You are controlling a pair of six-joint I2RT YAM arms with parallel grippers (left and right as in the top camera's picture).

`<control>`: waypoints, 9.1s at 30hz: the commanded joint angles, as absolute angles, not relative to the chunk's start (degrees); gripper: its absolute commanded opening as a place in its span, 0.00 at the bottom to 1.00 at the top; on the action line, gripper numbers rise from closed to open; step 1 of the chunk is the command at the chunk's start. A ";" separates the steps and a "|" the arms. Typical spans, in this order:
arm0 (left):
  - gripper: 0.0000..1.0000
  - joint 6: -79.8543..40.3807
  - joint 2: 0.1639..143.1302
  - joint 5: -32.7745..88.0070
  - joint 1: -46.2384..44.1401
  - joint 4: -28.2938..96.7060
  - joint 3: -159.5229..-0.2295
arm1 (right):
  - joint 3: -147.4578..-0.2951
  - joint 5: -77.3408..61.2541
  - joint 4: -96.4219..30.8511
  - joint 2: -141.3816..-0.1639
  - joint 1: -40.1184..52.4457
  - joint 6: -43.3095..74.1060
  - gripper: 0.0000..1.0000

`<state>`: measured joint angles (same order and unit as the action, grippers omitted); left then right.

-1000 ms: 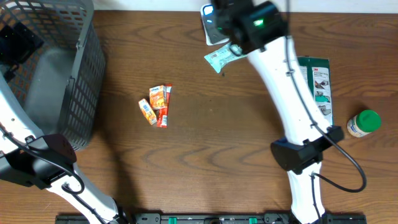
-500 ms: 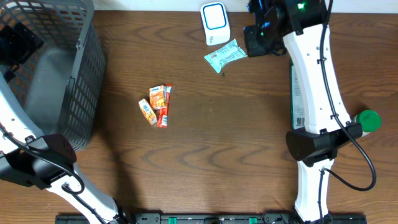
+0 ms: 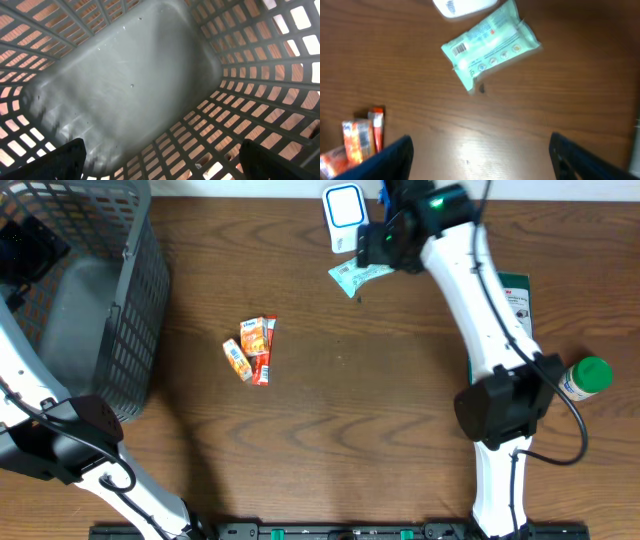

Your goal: Scan the item barcode

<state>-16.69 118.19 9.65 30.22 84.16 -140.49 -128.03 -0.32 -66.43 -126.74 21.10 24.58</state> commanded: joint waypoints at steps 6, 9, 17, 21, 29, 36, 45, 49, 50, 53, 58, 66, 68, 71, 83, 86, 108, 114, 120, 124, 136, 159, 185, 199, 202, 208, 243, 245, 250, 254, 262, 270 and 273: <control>0.98 -16.75 116.90 9.85 30.20 84.38 -141.45 | -105.21 -2.68 -39.97 -126.69 20.93 48.25 0.58; 0.98 -16.75 116.90 9.85 30.20 84.38 -141.45 | -99.24 -2.68 -28.80 -126.69 20.99 52.12 0.54; 0.98 -16.75 116.90 9.87 30.20 84.38 -141.45 | -87.11 2.98 -12.29 -126.69 21.43 64.97 0.50; 0.98 -16.75 116.90 9.85 30.20 84.40 -141.45 | -83.37 4.49 -8.45 -126.69 21.43 66.17 0.50; 0.98 -16.75 116.90 9.85 30.20 84.40 -141.45 | -81.23 7.29 -6.37 -126.69 21.41 64.62 0.29; 0.98 -16.75 116.90 9.85 30.20 84.38 -141.45 | -81.23 7.44 -2.74 -126.69 21.45 64.47 0.67; 0.98 -16.75 116.90 9.85 30.20 84.38 -141.45 | -81.21 8.16 -0.25 -127.20 21.85 64.71 0.63; 0.98 -16.75 116.90 9.85 30.20 84.38 -141.45 | -81.21 7.09 2.68 -129.32 21.87 64.69 0.59; 0.98 -16.75 116.90 9.85 30.20 84.40 -141.45 | -81.21 5.89 3.99 -130.23 21.87 64.69 0.57; 0.98 -16.75 116.90 9.85 30.20 84.38 -141.45 | -81.21 2.55 7.14 -132.33 21.85 64.66 0.51; 0.98 -16.75 116.90 9.85 30.20 84.38 -141.45 | -81.21 -0.23 6.33 -131.79 21.04 58.65 0.08; 0.98 -16.75 116.90 9.85 30.20 84.38 -141.45 | -81.21 8.82 -5.02 -121.75 20.67 42.04 0.01; 0.98 -16.75 116.90 9.85 30.20 84.38 -141.45 | -81.21 10.04 -5.65 -118.28 20.73 33.61 0.01; 0.98 -16.75 116.90 9.85 30.20 84.38 -141.45 | -81.21 9.39 -6.17 -112.79 20.73 16.53 0.01; 0.98 -16.75 116.90 9.85 30.20 84.40 -141.45 | -81.21 5.96 -19.57 -102.37 19.99 1.32 0.01; 0.98 -16.75 116.90 9.85 30.20 84.38 -141.45 | -81.21 5.98 -27.90 -98.02 18.52 2.48 0.01; 0.98 -16.75 116.90 9.85 30.20 84.38 -141.45 | -63.75 20.95 -38.09 -93.14 -6.52 -8.84 0.01; 0.98 -16.75 116.90 9.85 30.20 84.40 -141.45 | -61.10 17.17 -33.30 -93.14 -9.41 -8.60 0.76; 0.98 -16.75 116.90 9.85 30.20 84.40 -141.45 | -61.10 13.10 -32.25 -93.14 -9.39 -8.58 0.99; 0.98 -16.75 116.90 9.85 30.20 84.40 -141.45 | -61.10 1.26 -30.30 -93.14 -9.28 -5.13 0.99; 0.98 -16.75 116.90 9.85 30.20 84.40 -141.45 | -61.06 -31.88 -25.28 -93.14 0.86 14.37 0.78; 0.98 -16.75 116.90 9.85 30.20 84.38 -141.45 | -93.56 -5.61 -38.22 -108.64 44.62 9.30 0.63; 0.98 -16.75 116.90 9.85 30.20 84.38 -141.45 | -93.60 4.03 -22.85 -127.00 55.24 0.21 0.61; 0.98 -16.75 116.90 9.85 30.20 84.38 -141.45 | -93.27 4.03 -21.69 -128.53 55.22 4.67 0.29; 0.98 -16.75 116.90 9.85 30.20 84.38 -141.45 | -93.32 4.01 -22.33 -126.50 54.81 4.64 0.14; 0.98 -16.75 116.90 9.85 30.20 84.38 -141.45 | -93.32 4.03 -29.21 -119.04 53.10 4.67 0.13; 0.98 -16.75 116.90 9.85 30.20 84.40 -141.45 | -82.85 11.14 -46.33 -113.56 32.97 4.03 0.92; 0.98 -16.75 116.90 9.85 30.20 84.38 -141.45 | -82.85 10.28 -46.26 -113.56 32.99 4.03 0.91; 0.98 -16.75 116.90 9.85 30.20 84.38 -141.45 | -82.85 8.60 -46.72 -113.58 32.77 5.69 0.80; 0.98 -16.75 116.90 9.85 30.20 84.40 -141.45 | -82.85 -0.47 -46.44 -113.58 30.63 4.80 0.78; 0.98 -16.75 116.90 9.85 30.20 84.40 -141.45 | -82.74 -25.10 -46.68 -113.58 21.26 -4.05 0.54; 0.98 -16.75 116.90 9.85 30.20 84.40 -141.45 | -77.60 -27.16 -41.04 -113.58 19.14 -5.08 0.52; 0.98 -16.75 116.90 9.85 30.20 84.38 -141.45 | -74.48 -29.69 -37.89 -113.58 19.18 -5.72 0.52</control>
